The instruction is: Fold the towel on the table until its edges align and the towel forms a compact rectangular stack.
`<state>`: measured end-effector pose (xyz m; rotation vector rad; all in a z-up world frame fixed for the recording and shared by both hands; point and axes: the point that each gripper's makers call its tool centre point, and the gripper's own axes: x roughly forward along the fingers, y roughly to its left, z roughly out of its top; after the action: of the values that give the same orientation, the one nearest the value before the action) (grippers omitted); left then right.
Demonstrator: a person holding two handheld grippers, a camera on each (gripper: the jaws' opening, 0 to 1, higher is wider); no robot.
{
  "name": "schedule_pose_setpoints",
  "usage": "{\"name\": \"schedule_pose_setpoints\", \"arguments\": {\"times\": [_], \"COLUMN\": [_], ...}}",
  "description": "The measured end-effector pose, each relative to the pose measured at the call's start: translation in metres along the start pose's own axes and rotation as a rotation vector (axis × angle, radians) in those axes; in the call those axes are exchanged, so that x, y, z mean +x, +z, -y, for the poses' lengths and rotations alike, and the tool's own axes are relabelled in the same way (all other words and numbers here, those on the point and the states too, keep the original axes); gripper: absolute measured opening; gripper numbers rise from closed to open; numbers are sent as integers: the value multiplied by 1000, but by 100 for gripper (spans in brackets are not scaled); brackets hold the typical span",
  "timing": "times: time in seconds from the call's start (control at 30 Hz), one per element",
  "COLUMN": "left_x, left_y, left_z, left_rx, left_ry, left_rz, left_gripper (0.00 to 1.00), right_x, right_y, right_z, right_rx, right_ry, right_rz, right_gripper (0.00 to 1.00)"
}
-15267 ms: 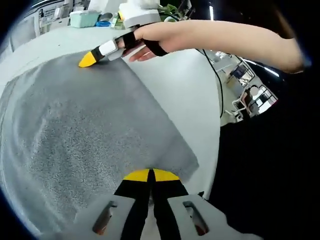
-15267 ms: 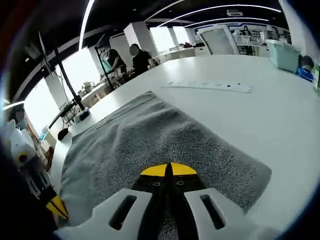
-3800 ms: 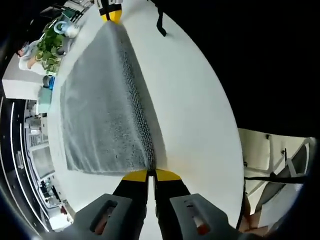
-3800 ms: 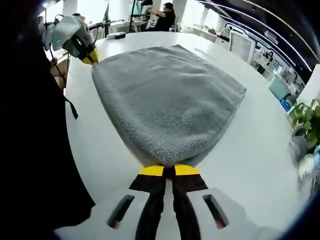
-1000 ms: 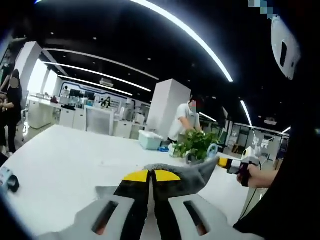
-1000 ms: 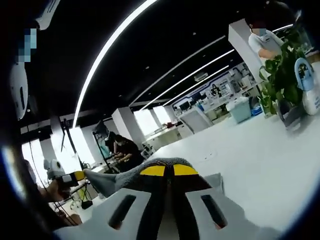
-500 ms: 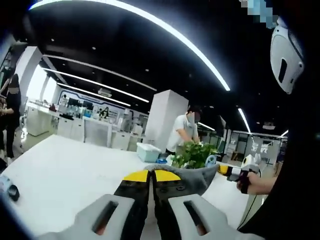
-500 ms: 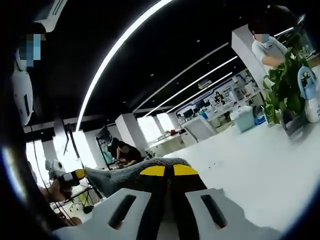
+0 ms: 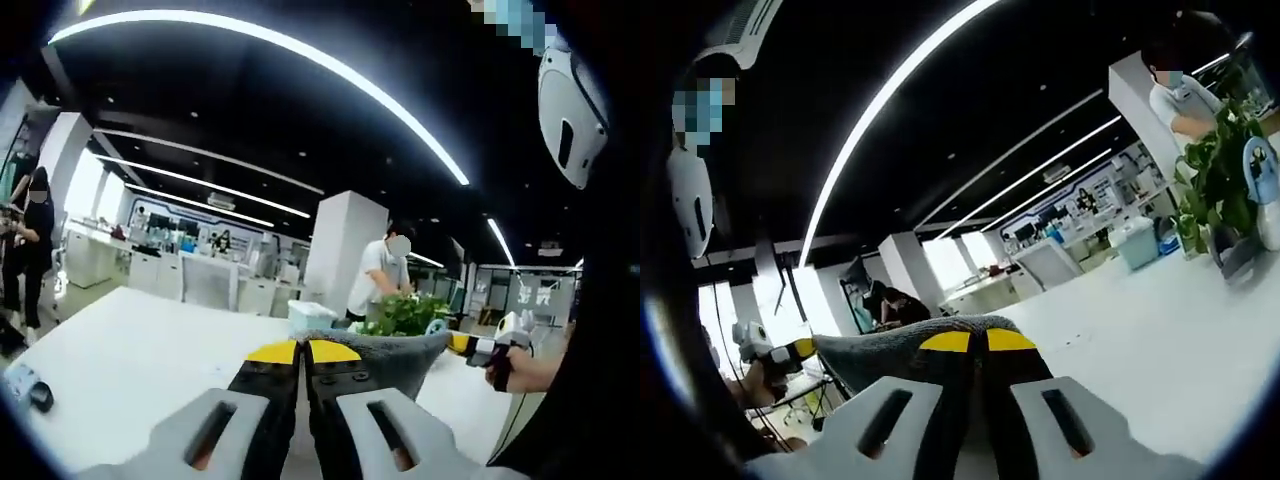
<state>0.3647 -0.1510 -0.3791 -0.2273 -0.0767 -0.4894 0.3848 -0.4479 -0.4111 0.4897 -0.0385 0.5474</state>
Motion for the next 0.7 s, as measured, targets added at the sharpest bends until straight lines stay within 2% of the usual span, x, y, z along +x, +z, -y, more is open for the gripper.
{"name": "schedule_pose_setpoints", "arguments": {"times": [0.23,0.53,0.7], "left_x": [-1,-3,1], "left_y": [-14,-47,-63], "left_z": [-5,-21,-29], "left_rx": [-14,-63,-74], "left_ry": [12,71,79], "left_rz": [-31,-132,-178], "left_gripper": [2,2,2], "right_x": [-2,2,7], "right_y": [-10,-36,-48], "right_z": [3,17,29], "right_rx": [9,35,37], "right_ry": [-10,-60,-95], "right_rz": [-35,-135,-186], "right_gripper": [0,0,0]}}
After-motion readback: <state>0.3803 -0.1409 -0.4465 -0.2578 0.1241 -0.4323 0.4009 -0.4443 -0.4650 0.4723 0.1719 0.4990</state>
